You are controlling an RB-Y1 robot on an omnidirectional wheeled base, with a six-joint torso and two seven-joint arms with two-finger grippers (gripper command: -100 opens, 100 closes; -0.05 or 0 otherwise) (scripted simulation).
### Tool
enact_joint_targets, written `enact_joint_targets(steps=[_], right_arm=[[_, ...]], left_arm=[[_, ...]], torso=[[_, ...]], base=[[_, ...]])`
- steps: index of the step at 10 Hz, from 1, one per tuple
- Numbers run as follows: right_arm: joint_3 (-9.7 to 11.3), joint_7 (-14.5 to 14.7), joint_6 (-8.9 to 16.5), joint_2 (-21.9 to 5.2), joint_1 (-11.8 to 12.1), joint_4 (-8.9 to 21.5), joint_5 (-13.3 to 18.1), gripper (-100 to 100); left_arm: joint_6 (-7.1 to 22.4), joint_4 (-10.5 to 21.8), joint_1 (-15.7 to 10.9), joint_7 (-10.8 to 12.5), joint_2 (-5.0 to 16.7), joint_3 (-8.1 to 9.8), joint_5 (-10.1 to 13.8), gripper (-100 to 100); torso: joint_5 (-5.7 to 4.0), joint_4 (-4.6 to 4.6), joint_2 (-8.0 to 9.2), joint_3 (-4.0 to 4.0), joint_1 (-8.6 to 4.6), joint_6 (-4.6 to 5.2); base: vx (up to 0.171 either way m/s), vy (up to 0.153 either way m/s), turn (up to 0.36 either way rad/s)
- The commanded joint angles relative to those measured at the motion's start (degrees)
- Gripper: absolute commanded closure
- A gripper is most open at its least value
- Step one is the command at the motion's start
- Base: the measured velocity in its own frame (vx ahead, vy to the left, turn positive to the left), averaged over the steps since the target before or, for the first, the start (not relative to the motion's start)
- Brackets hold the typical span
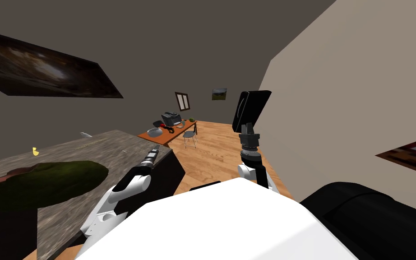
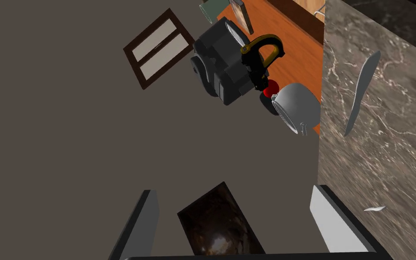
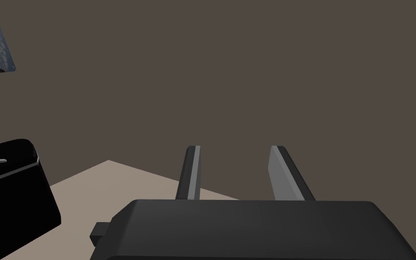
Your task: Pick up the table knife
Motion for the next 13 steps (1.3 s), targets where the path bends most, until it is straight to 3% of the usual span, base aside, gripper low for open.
enact_joint_targets(steps=[1,13], right_arm=[[0.0,0.0,0.0,0.0,0.0,0.0,0.0,0],[0.0,0.0,0.0,0.0,0.0,0.0,0.0,0]], left_arm=[[2.9,1.6,-1.2,-1.5,1.0,0.76,0.1,-100],[20.7,12.0,-5.7,-7.6,7.5,4.08,0.2,-100]], torso=[[0.0,0.0,0.0,0.0,0.0,0.0],[0.04,-0.03,-0.11,-0.07,0.19,-0.01]], base=[[0.03,-0.095,0.006],[0.039,-0.073,-0.003]])
